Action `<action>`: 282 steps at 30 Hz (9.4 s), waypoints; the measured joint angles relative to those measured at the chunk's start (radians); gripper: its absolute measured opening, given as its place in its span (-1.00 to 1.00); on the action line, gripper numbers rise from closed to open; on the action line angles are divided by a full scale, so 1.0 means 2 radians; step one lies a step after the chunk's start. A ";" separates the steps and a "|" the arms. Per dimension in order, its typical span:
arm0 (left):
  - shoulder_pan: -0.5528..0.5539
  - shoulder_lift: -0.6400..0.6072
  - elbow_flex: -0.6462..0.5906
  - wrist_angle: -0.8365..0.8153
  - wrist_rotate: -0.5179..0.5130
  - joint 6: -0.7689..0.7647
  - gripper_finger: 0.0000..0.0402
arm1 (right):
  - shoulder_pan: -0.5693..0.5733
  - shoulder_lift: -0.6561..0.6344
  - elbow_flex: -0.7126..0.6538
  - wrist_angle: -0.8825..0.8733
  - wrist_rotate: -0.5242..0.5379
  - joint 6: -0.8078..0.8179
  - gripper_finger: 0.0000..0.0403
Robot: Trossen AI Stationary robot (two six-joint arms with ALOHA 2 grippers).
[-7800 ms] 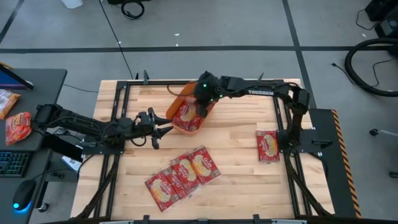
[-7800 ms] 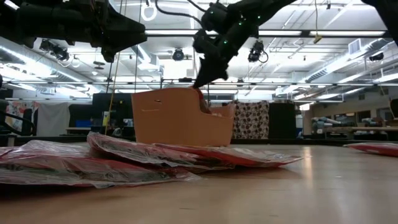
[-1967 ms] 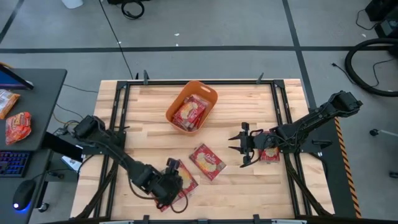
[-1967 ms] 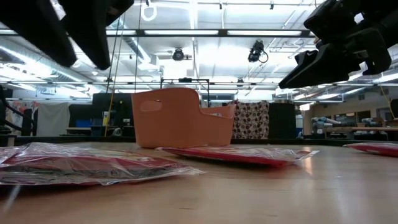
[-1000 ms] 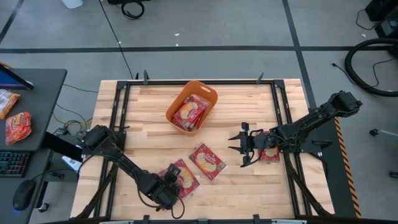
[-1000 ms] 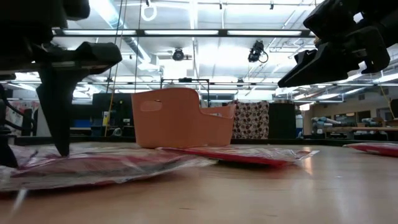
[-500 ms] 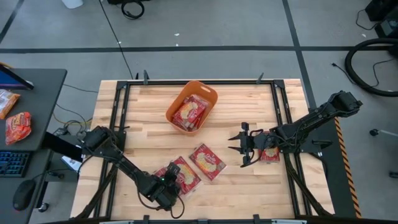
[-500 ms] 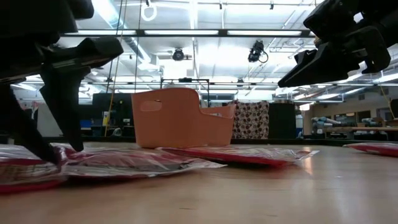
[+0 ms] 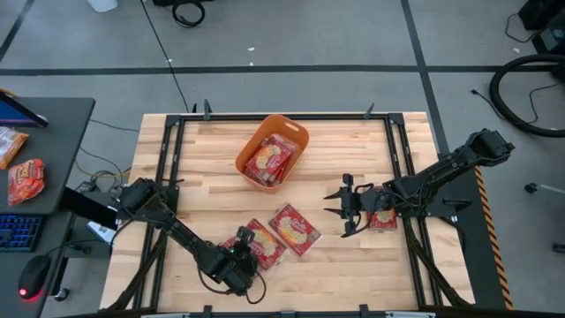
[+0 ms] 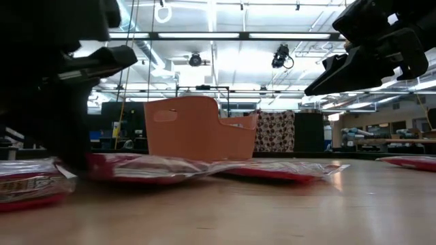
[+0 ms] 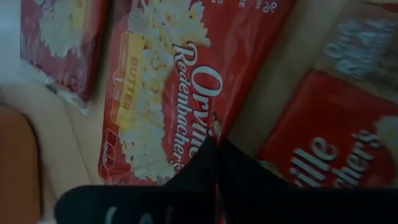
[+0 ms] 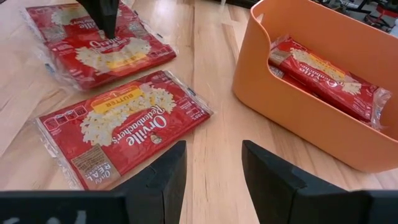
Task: Sort popcorn bags into baskets
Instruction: Put the red popcorn bag into the orange bin
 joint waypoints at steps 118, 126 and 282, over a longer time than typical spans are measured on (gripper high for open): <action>0.114 0.004 0.024 -0.051 0.365 0.137 -0.70 | 0.000 0.000 0.000 0.000 0.000 -0.001 -0.21; 0.116 0.004 0.037 -0.075 0.364 0.130 -0.97 | 0.000 0.000 0.000 0.000 0.000 -0.001 -0.21; 0.321 0.036 0.409 -0.316 -0.101 -0.096 -0.99 | 0.001 0.000 0.000 -0.034 0.017 0.012 -0.21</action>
